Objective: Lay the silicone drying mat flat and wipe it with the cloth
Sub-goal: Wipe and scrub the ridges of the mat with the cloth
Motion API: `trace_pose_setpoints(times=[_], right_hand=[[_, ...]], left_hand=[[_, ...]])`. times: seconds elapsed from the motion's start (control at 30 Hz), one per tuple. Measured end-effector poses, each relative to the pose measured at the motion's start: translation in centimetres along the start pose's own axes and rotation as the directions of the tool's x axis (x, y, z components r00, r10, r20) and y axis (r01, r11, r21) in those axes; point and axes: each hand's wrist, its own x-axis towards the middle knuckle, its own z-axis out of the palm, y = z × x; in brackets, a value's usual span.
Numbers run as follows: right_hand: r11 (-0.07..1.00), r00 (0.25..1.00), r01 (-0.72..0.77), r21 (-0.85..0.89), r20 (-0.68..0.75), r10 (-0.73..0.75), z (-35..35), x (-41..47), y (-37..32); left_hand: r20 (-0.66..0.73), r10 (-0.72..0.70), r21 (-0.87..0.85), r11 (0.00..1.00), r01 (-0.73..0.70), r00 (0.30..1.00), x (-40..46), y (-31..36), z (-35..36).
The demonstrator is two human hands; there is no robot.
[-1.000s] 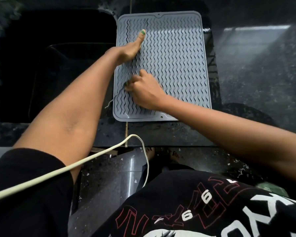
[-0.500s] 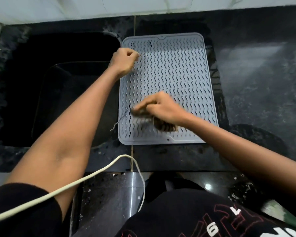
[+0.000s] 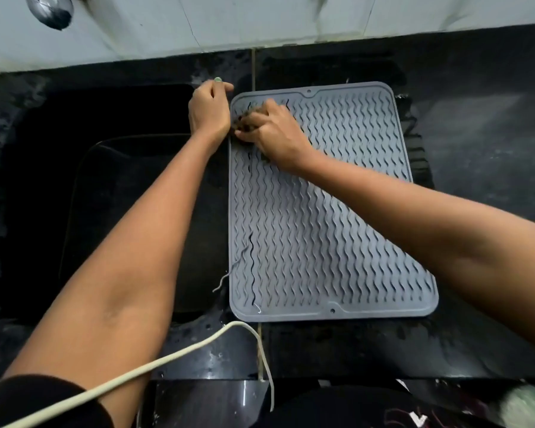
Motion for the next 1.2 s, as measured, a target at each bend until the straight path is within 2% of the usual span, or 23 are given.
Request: trace_pose_setpoints(times=[0.07,0.17,0.23,0.3,0.37,0.4,0.47,0.53,0.57,0.63,0.73,0.8,0.87,0.97,1.2], right_hand=[[0.996,0.995,-0.09,0.023,-0.051,0.091,-0.7,2.3,0.2],[0.985,0.997,0.004,-0.173,-0.079,-0.018,-1.5,4.1,0.0],[0.971,0.995,0.028,-0.236,-0.089,-0.05,-1.7,4.9,0.2],[0.965,0.998,0.043,-0.259,-0.028,-0.052,-2.0,6.0,0.4],[0.989,1.0,-0.009,-0.145,0.016,0.011,-3.0,6.6,0.3],[0.997,0.997,-0.066,-0.031,-0.027,0.065,-3.7,6.8,0.4],[0.976,0.955,-0.18,0.125,-0.218,0.204,-4.8,6.0,0.9],[0.957,0.893,-0.249,0.147,-0.348,0.286,-5.4,3.7,0.9],[0.957,0.89,-0.24,0.161,-0.357,0.283,-5.4,2.3,0.4],[0.985,0.936,-0.139,0.104,-0.311,0.165,-4.7,-0.3,-1.0],[0.992,0.992,0.053,-0.118,-0.106,-0.066,-2.5,-2.8,-2.7],[0.974,0.996,0.068,-0.218,-0.036,-0.078,-0.7,-2.6,-3.0],[0.96,1.0,0.012,-0.278,-0.01,-0.016,0.3,-1.5,-3.3],[0.964,0.999,-0.041,-0.262,-0.017,0.038,0.7,-0.7,-3.6],[0.994,0.996,0.085,-0.067,0.02,-0.084,0.9,-9.9,-7.2]], left_hand=[[0.005,-0.001,-0.018,1.0,0.001,1.0,0.4,0.0,0.1],[0.027,-0.013,-0.045,0.999,0.015,1.0,0.6,-0.6,0.1],[0.041,-0.035,-0.076,0.996,0.038,0.999,0.5,-0.9,0.2],[0.053,-0.052,-0.103,0.993,0.057,0.997,0.2,-0.7,0.1],[0.053,-0.057,-0.119,0.991,0.063,0.997,0.1,-0.3,0.1],[0.048,-0.058,-0.125,0.99,0.064,0.997,0.1,-0.1,0.0],[0.071,-0.061,-0.11,0.992,0.068,0.996,0.3,0.2,0.2],[0.172,-0.062,-0.069,0.995,0.075,0.983,0.5,0.4,0.6],[0.248,-0.065,-0.048,0.996,0.08,0.966,0.4,0.5,0.7],[0.37,-0.067,-0.005,0.997,0.074,0.927,0.4,0.8,0.7],[0.442,-0.062,0.043,0.998,0.048,0.895,0.8,1.3,0.4],[0.484,-0.074,0.086,0.996,0.037,0.872,1.2,1.5,0.4],[0.471,-0.06,0.171,0.985,-0.024,0.88,1.7,1.4,0.5],[0.452,-0.053,0.234,0.97,-0.062,0.89,2.2,1.3,1.1],[0.457,-0.057,0.247,0.967,-0.065,0.888,2.0,1.2,1.6]])
